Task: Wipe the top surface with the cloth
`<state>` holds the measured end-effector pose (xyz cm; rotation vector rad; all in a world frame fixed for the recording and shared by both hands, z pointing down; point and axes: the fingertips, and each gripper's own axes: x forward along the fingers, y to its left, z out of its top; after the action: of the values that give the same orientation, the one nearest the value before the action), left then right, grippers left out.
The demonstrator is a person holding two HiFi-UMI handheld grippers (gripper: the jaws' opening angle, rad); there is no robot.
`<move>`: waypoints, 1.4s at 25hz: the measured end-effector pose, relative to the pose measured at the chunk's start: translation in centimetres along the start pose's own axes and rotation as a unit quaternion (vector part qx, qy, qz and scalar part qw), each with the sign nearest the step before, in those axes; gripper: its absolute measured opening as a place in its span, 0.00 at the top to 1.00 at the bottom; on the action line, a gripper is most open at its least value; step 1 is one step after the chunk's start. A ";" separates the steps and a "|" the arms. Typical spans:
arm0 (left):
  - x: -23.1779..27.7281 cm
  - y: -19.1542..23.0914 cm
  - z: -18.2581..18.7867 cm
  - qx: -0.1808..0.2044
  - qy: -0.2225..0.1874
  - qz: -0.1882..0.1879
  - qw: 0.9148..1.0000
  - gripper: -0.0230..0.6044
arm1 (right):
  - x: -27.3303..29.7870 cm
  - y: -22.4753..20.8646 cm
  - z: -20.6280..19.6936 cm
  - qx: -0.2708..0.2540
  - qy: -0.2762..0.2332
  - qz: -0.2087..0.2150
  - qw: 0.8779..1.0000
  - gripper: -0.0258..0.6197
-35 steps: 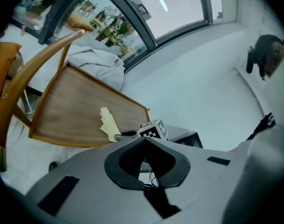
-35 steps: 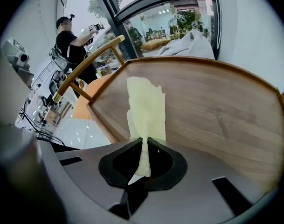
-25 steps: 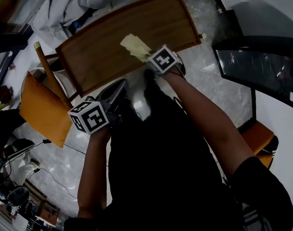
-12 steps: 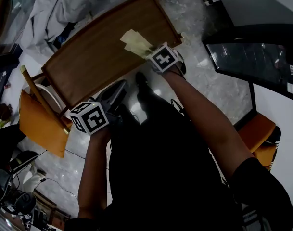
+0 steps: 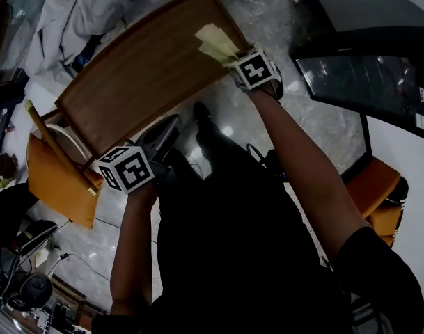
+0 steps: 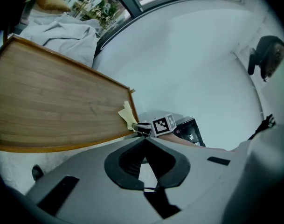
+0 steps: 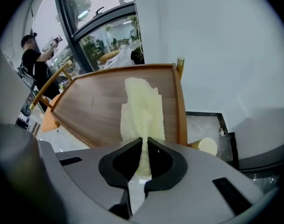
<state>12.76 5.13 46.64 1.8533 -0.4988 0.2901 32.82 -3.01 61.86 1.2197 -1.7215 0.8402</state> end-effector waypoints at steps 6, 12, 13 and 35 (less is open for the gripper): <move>-0.6 0.0 0.1 0.002 -0.013 0.008 1.000 0.95 | -0.3 -1.1 0.4 0.019 -0.020 -0.037 0.999 0.91; -3.5 -0.3 0.6 0.005 -0.059 0.027 0.998 0.95 | -0.5 -1.7 0.2 0.038 -0.027 -0.050 0.998 0.91; -4.3 -0.2 0.7 0.003 -0.070 0.033 0.997 0.95 | -0.7 -1.2 0.5 0.034 -0.034 -0.038 0.998 0.91; -27.0 -9.9 2.6 0.179 -0.275 -0.134 0.935 0.95 | -34.9 27.9 19.7 -0.111 -0.427 0.443 0.780 0.91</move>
<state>-6.46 10.68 25.79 2.3364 -0.5867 -0.3608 7.22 1.63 20.55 0.5612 -3.1662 0.5381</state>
